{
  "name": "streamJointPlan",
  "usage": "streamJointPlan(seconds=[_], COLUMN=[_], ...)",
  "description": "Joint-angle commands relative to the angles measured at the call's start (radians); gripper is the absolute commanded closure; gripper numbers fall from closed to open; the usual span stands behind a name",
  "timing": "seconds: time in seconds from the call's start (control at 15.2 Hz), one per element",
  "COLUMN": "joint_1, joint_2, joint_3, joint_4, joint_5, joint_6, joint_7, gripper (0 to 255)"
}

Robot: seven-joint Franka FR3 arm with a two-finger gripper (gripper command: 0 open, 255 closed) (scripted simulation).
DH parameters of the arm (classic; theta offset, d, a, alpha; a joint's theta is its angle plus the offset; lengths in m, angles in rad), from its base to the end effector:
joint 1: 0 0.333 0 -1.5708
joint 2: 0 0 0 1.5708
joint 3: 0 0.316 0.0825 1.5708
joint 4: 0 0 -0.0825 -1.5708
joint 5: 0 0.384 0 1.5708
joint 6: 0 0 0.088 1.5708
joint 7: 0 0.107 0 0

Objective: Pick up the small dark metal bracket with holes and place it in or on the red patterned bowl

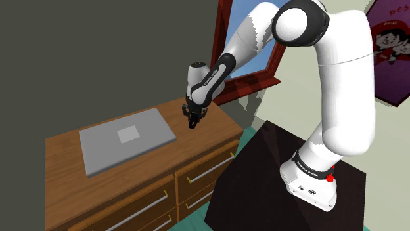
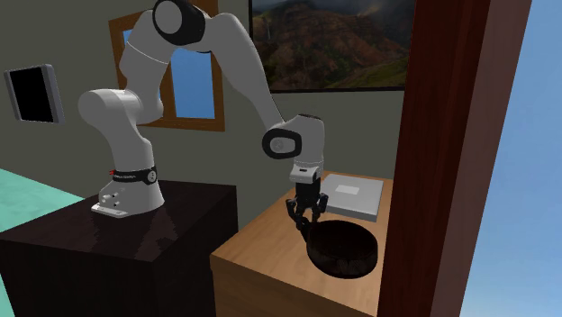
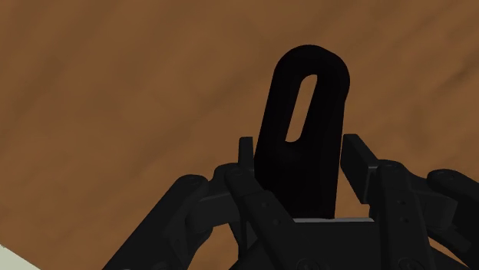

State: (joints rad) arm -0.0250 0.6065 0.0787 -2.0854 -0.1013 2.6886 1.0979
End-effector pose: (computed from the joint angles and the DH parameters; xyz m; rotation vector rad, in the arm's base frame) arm 0.5760 0.0353 0.1295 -2.7809 1.4603 0.0002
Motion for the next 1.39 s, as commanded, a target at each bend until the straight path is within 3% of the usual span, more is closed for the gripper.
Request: streamJointPlan(seconds=[0.0,1.32], joint_1=[-0.001,-0.024], joint_2=[-0.013,-0.246], joint_3=[0.002,0.032], joint_4=[-0.004,-0.037], joint_5=[0.001,0.039], joint_6=[-0.009,-0.208], joint_7=[-0.001,-0.027], gripper=[255,255])
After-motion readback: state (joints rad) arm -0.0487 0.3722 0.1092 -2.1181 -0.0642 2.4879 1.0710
